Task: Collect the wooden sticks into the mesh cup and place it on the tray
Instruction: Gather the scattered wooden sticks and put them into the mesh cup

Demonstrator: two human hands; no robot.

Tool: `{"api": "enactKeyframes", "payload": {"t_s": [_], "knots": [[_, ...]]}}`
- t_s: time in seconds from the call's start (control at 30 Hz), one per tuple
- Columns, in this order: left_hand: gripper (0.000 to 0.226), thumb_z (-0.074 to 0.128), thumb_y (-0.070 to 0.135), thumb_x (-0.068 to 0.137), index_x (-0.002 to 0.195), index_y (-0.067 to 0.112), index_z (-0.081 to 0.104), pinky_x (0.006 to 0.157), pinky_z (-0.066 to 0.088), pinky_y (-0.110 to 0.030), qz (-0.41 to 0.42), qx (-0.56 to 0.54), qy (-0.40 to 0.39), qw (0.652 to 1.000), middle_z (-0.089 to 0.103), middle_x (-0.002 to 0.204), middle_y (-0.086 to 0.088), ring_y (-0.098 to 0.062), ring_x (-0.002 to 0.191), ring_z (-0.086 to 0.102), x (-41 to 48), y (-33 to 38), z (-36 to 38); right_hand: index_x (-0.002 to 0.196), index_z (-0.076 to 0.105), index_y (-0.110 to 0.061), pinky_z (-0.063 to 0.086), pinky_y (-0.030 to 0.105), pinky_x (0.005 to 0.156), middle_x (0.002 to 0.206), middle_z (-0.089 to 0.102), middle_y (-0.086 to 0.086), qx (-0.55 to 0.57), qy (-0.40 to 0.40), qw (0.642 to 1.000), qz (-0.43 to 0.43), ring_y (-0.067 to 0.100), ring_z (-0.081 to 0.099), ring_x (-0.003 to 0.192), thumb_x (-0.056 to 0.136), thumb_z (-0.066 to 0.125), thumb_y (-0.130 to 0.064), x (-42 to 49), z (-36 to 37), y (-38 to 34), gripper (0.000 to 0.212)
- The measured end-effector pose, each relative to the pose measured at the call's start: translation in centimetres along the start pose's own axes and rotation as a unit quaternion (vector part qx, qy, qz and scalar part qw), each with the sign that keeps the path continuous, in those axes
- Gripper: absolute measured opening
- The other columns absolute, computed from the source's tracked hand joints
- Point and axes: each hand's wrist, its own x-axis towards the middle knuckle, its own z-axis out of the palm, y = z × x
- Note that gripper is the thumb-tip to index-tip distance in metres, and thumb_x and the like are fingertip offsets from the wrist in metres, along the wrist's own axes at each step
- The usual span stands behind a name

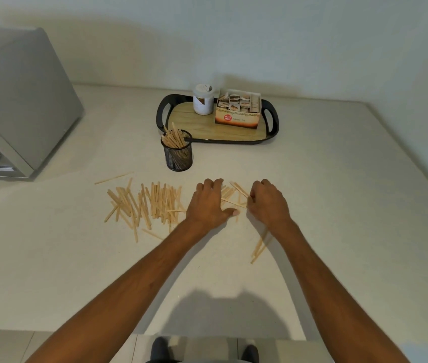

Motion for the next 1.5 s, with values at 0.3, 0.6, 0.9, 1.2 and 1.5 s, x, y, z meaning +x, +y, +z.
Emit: {"api": "enactKeyframes", "payload": {"t_s": [0.3, 0.6, 0.9, 1.2, 1.5], "knots": [[0.068, 0.071, 0.023, 0.101, 0.161, 0.012, 0.041, 0.104, 0.050, -0.046, -0.009, -0.060, 0.052, 0.997, 0.051, 0.149, -0.014, -0.034, 0.135, 0.051, -0.6, 0.9, 0.8, 0.122, 0.063, -0.021, 0.049, 0.032, 0.082, 0.113, 0.072, 0.004, 0.092, -0.058, 0.992, 0.070, 0.027, 0.068, 0.098, 0.100, 0.070, -0.039, -1.8, -4.7, 4.8, 0.029], [0.070, 0.073, 0.062, 0.093, 0.137, 0.010, 0.057, 0.099, 0.052, -0.046, -0.037, 0.042, 0.059, 0.997, 0.053, 0.133, -0.012, -0.032, 0.121, 0.052, -0.6, 0.9, 1.3, 0.160, 0.015, -0.032, 0.049, 0.053, 0.109, 0.151, 0.034, 0.004, 0.032, -0.244, 0.969, 0.007, 0.027, 0.041, 0.141, 0.052, 0.100, -0.062, -5.9, -3.7, 6.6, 0.141], [0.046, 0.067, 0.042, 0.105, 0.142, 0.016, 0.057, 0.094, 0.051, -0.043, -0.031, 0.037, 0.060, 0.997, 0.055, 0.135, -0.011, -0.031, 0.120, 0.054, -1.1, 0.7, 0.6, 0.147, 0.040, -0.033, 0.054, 0.051, 0.103, 0.140, 0.047, -0.002, 0.098, -0.063, 0.993, 0.032, 0.019, 0.055, 0.128, 0.058, 0.084, -0.083, -4.4, -0.3, 5.7, 0.111], [0.044, 0.067, 0.044, 0.106, 0.138, 0.014, 0.060, 0.094, 0.050, -0.042, -0.036, 0.045, 0.068, 0.996, 0.058, 0.134, -0.009, -0.030, 0.119, 0.055, -1.2, 1.3, 0.9, 0.114, 0.068, -0.015, 0.055, 0.038, 0.076, 0.114, 0.061, 0.004, 0.060, 0.048, 0.997, 0.016, 0.023, 0.062, 0.104, 0.096, 0.075, -0.041, -2.8, 0.8, 2.3, 0.033], [0.041, 0.070, 0.031, 0.105, 0.136, 0.008, 0.056, 0.099, 0.052, -0.043, -0.086, -0.013, 0.061, 0.994, 0.060, 0.135, -0.015, -0.032, 0.123, 0.056, -0.6, 1.5, 0.7, 0.118, 0.061, -0.005, 0.049, 0.045, 0.092, 0.122, 0.062, 0.013, -0.067, -0.021, 0.997, -0.022, 0.033, 0.060, 0.115, 0.101, 0.059, -0.026, -0.8, 0.2, 0.2, 0.027]]}}
